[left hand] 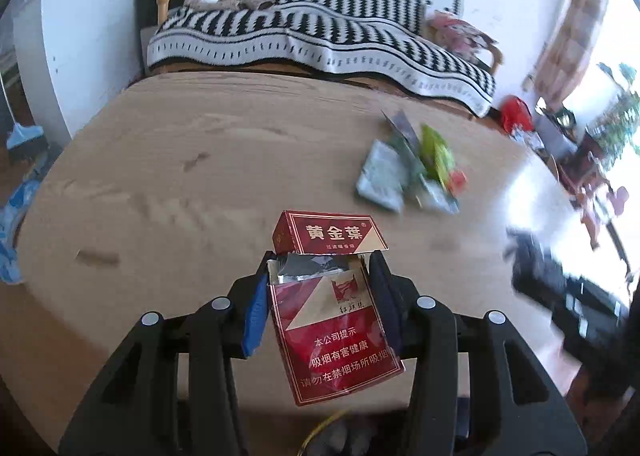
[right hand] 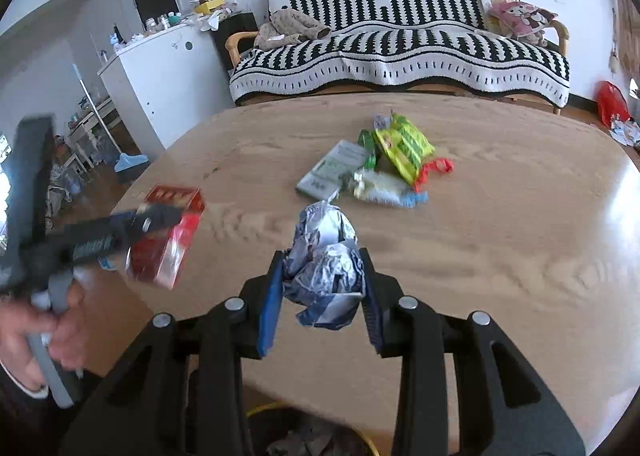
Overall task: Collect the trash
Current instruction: 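Carry the box and wrapper over the black bin and open both grippers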
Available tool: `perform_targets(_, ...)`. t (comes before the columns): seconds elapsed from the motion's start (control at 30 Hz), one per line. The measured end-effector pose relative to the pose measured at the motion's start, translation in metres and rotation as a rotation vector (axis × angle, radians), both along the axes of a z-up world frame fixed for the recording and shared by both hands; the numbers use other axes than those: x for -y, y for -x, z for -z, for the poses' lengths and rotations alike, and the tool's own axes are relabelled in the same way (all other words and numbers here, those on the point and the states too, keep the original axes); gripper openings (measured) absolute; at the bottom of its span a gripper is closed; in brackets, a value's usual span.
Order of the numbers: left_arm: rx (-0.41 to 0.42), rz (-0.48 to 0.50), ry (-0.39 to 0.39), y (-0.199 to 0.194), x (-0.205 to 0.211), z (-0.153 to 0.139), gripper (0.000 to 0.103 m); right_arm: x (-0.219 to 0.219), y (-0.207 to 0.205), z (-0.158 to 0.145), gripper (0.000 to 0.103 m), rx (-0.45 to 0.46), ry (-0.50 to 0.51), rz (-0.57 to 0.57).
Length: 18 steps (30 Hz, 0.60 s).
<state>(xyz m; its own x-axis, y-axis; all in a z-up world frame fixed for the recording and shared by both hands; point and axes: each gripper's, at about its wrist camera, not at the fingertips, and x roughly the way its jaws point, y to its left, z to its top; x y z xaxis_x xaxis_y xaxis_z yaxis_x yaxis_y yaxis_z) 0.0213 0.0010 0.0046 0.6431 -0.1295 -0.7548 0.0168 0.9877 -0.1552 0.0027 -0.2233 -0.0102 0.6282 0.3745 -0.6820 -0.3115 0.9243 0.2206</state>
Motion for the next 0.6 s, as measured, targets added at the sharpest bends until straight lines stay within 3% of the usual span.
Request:
perform_targets(0.23,-0.054,0.122,-0.003,0.109,0.033,0.038,0.046,0.012,0.094,0.011,0.036,-0.012,-0.017,0.002)
perform_targets(0.47,-0.182,0.210,0.044,0.170,0.063,0.086,0.046,0.017,0.185,0.041,0.036,-0.069,-0.038,0.002)
perform_targets(0.6,-0.218,0.234,0.030,0.187,0.075,0.101,0.047,0.018,0.212,0.057,0.036,-0.111,-0.035,0.005)
